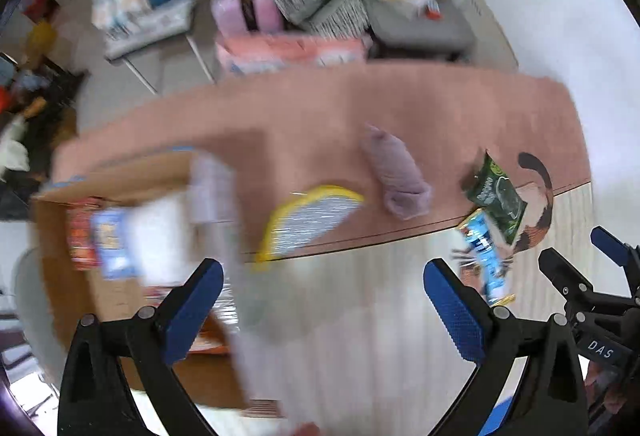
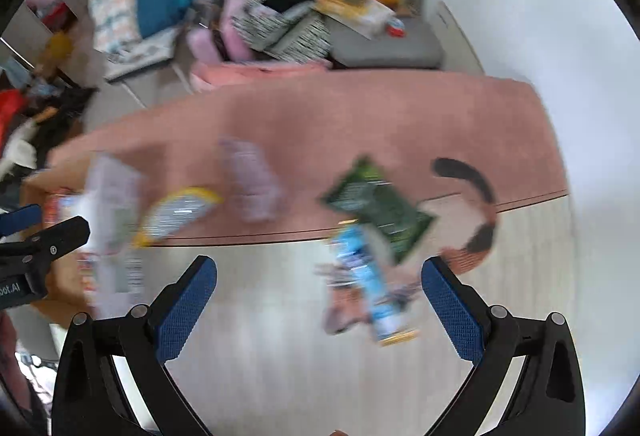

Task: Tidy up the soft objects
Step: 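Grasp the lilac sock with the left tool while the right tool grasps the green Deeyeo pack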

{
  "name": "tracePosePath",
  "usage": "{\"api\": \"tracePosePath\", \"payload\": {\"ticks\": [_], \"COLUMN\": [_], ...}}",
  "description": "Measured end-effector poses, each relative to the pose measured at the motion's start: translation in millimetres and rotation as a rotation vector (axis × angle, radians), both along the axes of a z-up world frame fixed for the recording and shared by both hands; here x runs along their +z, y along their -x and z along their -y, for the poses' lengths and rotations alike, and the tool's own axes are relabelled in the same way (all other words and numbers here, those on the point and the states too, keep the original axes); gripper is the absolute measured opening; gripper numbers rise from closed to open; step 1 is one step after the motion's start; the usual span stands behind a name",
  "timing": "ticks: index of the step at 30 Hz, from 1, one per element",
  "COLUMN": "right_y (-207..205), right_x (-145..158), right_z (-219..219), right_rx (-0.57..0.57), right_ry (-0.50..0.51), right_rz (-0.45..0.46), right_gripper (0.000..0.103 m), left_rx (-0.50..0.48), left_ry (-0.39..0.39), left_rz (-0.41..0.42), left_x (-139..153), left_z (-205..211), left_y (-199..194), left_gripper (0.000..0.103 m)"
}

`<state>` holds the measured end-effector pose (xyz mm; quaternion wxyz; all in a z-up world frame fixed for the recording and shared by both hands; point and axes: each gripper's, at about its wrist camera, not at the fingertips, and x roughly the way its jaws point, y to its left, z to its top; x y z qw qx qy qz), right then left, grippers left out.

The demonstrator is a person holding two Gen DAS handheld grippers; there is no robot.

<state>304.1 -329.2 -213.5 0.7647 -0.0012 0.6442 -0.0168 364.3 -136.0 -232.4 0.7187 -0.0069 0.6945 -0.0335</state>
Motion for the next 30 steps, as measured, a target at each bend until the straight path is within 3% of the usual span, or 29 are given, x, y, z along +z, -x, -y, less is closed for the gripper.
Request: {"api": "tracePosePath", "payload": {"ticks": [6,10,15,19,21,23,28,30], "right_y": [-45,-63,-77,-86,-89,-92,-96,-97], "right_x": [-67,-106,-143,-169,-176,-179,-186,-186], "right_z": [47,52,56,59,64,71,83,85], "right_rx": [0.075,0.158,0.213,0.22,0.166,0.097,-0.027,-0.041], "right_ry": [-0.021,0.011,-0.062,-0.097,-0.127,-0.132,-0.157,-0.146], "right_rz": [-0.153,-0.237,-0.322,-0.384,-0.399,-0.405,-0.425,-0.428], "right_gripper": [0.103,0.103,0.101,0.086,0.071,0.044,0.045,0.045], "left_rx": [0.083,0.092,0.071,0.051,0.053,0.054,0.019,0.005], "left_ry": [0.096,0.086,0.082,0.084,0.084,0.08,0.029,0.016], "left_rz": [-0.191,-0.293,-0.346,-0.371,-0.373,-0.371,-0.348,-0.342], "left_x": [-78,-120,-150,-162,-166,-167,-171,-172], "left_z": [31,47,64,76,79,80,92,98], "left_y": [-51,-71,-80,-80,-80,-80,-81,-83], "left_gripper": [0.1,0.075,0.073,0.073,0.073,0.073,0.073,0.063]}}
